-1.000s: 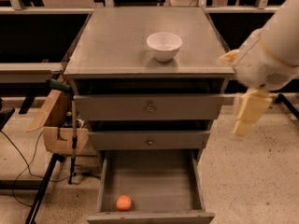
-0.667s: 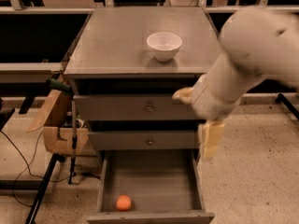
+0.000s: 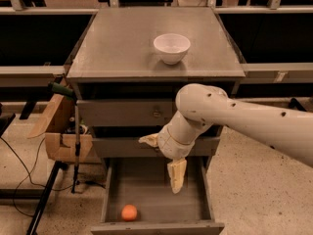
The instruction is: Pick orange from bottom drawer and place on counter
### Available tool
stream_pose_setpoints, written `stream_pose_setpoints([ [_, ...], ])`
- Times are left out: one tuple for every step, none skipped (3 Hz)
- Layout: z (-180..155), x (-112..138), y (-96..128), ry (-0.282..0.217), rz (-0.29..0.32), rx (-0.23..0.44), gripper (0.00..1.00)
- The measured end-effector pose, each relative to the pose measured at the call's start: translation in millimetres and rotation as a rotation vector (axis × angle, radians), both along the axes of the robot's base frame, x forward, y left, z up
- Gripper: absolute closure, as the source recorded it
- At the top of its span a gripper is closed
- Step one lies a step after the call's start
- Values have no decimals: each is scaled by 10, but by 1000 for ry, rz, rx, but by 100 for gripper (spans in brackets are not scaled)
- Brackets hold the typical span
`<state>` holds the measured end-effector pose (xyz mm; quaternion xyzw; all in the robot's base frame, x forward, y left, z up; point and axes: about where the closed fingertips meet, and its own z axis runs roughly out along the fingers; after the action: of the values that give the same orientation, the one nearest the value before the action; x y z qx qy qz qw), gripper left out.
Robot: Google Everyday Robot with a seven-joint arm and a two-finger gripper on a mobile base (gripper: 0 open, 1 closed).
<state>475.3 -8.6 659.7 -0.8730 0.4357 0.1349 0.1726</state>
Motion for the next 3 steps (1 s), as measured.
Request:
stream_pose_setpoints([
  [-2,0,0,0,0,0,0],
  [-134,20,7,11,15,-25,0],
  [-683,186,-36,18,133,-93,0],
])
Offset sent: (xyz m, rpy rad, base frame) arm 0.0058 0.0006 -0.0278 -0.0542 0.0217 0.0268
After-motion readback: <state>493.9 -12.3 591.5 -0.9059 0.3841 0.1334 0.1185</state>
